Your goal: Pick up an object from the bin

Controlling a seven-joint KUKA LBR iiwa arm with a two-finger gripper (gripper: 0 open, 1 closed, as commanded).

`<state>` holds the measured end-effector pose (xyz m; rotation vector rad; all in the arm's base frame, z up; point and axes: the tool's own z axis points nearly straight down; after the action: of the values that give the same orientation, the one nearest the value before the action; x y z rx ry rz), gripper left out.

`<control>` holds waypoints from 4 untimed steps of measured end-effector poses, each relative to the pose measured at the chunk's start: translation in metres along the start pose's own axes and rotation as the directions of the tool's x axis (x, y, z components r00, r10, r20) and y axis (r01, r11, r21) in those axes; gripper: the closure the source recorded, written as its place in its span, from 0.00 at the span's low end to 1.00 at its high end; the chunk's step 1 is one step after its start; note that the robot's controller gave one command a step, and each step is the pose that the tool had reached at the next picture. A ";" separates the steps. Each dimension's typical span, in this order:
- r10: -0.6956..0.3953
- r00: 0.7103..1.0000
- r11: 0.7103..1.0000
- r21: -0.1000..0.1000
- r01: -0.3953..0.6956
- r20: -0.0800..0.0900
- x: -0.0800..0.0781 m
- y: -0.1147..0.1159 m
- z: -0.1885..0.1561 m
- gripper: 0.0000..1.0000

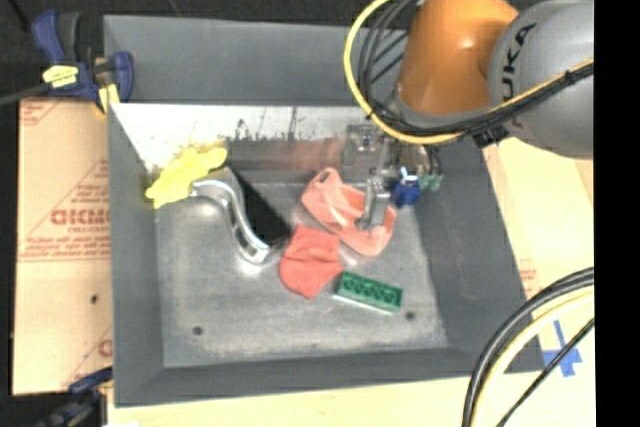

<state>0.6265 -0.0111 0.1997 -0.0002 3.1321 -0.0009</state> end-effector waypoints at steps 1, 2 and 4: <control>-0.072 0.997 0.997 0.000 0.072 0.000 0.000 0.012 0.049 0.00; -0.167 0.986 0.986 0.001 0.167 0.002 0.011 0.014 0.078 0.00; -0.316 0.949 0.949 0.005 0.316 0.002 0.026 0.005 0.114 0.00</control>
Offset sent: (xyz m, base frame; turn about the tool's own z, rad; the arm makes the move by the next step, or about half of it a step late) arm -0.0133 0.0137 -0.0831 -0.1726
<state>0.6015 -0.0066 0.0854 -0.5017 3.0894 -0.0112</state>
